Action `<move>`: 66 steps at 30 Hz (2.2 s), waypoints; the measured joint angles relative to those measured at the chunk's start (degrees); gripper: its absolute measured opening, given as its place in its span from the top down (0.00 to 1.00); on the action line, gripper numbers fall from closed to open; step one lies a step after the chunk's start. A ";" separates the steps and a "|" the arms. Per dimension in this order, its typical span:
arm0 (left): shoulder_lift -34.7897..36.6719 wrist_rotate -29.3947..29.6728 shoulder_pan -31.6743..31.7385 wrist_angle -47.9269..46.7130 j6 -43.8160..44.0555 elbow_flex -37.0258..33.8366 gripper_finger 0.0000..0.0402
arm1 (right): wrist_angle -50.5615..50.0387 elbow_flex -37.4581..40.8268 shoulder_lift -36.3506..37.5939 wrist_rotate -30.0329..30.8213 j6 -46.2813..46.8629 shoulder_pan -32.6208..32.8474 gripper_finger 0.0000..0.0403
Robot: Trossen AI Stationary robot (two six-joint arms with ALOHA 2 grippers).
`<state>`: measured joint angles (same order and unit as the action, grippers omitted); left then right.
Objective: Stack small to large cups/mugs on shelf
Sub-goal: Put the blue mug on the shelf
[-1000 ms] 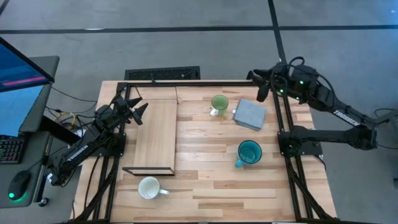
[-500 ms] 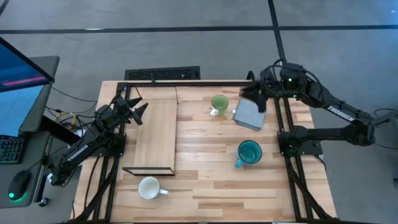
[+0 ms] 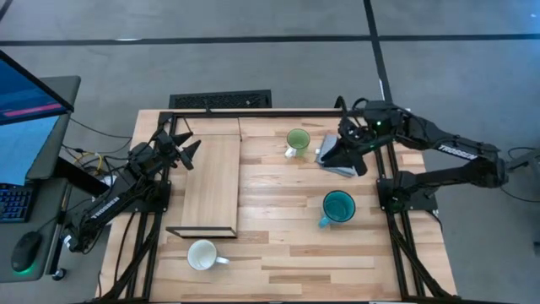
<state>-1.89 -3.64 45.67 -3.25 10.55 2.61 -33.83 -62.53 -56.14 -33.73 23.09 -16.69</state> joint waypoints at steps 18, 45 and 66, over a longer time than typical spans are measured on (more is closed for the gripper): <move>0.00 -0.13 0.01 -0.22 0.16 0.02 0.38 | 0.40 -0.02 -7.93 0.56 0.43 3.64 0.59; 0.00 -0.04 0.00 -0.26 0.17 0.02 0.38 | -6.49 0.00 -21.13 -2.09 28.28 22.77 0.61; 0.00 1.18 0.00 -0.37 3.71 0.02 0.38 | -14.24 0.00 -21.12 34.31 74.73 45.29 0.72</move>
<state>-1.89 -2.46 45.67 -3.62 14.26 2.63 -48.07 -62.52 -77.25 0.58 97.82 28.60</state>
